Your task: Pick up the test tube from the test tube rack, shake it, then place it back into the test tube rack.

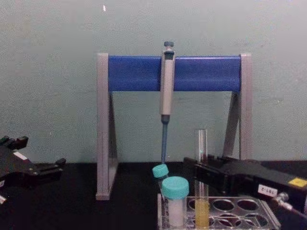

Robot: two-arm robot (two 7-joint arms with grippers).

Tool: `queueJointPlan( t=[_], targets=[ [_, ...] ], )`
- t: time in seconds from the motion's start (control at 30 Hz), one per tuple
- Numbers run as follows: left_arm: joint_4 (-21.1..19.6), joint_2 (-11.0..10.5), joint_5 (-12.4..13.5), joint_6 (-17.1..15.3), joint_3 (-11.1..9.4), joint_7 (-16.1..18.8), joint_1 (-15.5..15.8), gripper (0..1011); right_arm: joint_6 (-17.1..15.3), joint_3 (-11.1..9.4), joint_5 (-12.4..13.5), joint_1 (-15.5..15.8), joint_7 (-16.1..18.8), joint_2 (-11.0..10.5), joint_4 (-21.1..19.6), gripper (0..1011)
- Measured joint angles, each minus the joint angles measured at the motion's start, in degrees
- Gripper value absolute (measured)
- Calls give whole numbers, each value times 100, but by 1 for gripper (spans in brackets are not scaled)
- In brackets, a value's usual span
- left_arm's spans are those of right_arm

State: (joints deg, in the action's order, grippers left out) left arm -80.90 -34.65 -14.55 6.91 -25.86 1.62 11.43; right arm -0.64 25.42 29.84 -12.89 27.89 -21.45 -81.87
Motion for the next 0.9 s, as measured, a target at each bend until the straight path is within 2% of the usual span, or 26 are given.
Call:
queueJointPlan(
  t=[0.3,0.7,0.9],
  targets=[
    [0,0,0,0,0,0,0,1001,0,0,1,0,0,0,-2,240],
    [0,0,0,0,0,0,0,1001,5,0,1,1,-2,0,-2,234],
    [0,0,0,0,0,0,0,1001,135,-1,6,23,38,5,-1,234]
  ],
)
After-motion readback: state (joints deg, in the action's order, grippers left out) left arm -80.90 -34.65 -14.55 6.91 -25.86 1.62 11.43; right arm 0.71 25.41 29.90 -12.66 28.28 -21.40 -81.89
